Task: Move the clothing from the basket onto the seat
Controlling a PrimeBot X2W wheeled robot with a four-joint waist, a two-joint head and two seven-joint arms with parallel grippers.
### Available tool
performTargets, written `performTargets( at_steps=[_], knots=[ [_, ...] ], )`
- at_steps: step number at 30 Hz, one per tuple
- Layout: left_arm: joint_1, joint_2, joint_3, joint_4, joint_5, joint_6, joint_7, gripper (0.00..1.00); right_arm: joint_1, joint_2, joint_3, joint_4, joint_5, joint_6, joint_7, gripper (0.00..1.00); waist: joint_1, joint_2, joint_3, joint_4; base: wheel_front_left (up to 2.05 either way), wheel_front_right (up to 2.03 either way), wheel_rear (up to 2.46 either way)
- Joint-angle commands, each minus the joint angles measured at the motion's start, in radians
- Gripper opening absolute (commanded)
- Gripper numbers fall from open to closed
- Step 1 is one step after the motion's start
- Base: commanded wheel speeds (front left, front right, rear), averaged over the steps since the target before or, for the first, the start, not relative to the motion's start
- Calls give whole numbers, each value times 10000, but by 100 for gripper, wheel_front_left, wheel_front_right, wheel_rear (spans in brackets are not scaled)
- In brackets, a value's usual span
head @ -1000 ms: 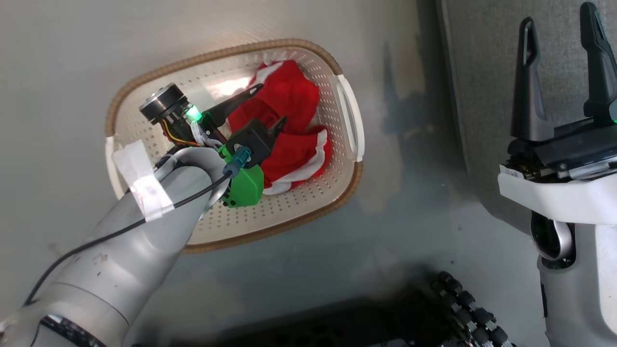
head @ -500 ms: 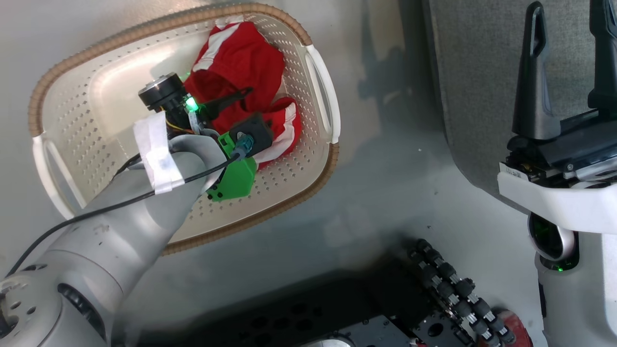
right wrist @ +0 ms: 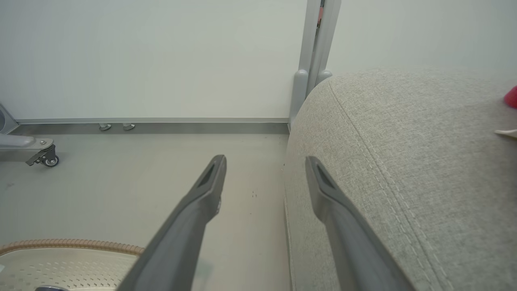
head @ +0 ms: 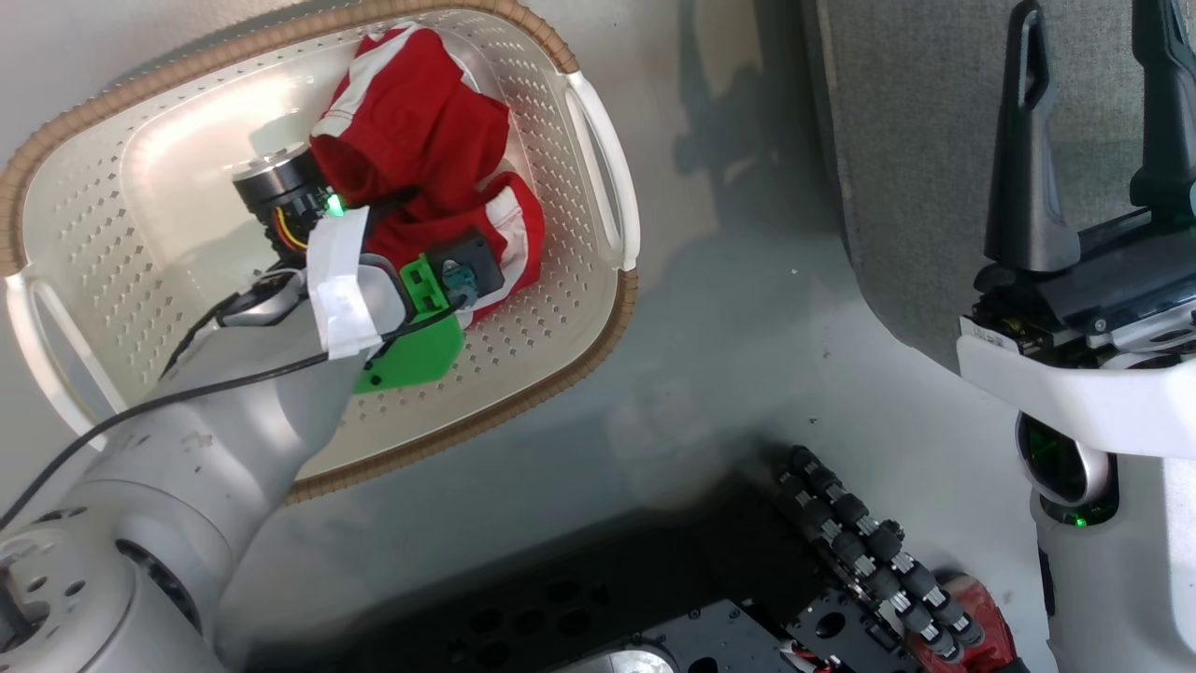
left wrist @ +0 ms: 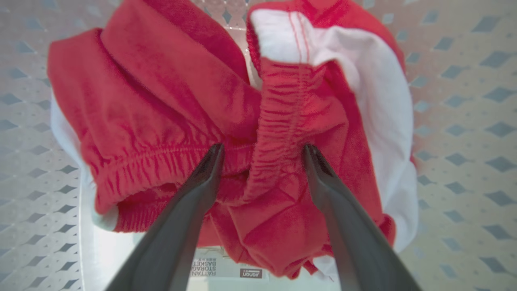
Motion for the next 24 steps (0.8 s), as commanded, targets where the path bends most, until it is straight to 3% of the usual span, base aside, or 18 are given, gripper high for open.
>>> performTargets(
  at_steps=[1,10,11,12,13,24],
  knots=[
    [-230,167,5,157,188,7,-56,100,-134,3,-22,-57,86,-11,-14,100,-1,115,51,-35,0,0,0],
    [-183,427,2,712,740,6,-313,100,-203,1,-165,-126,549,-11,-14,100,-1,115,231,-86,0,0,0],
    [-218,427,4,741,725,6,-362,59,-217,1,-161,-129,558,-13,-14,100,-1,115,253,-69,0,0,0],
    [-253,414,4,764,729,6,-392,26,-222,1,-143,-124,544,-11,-14,100,-1,115,267,-48,0,0,0],
    [-343,402,5,790,702,6,-465,0,-233,1,-142,-131,507,-11,-14,100,-1,115,286,-15,0,0,0],
    [-430,213,5,935,633,208,-1178,0,-319,1,-151,-102,301,-11,-14,100,-1,115,164,212,0,0,0]
  ],
)
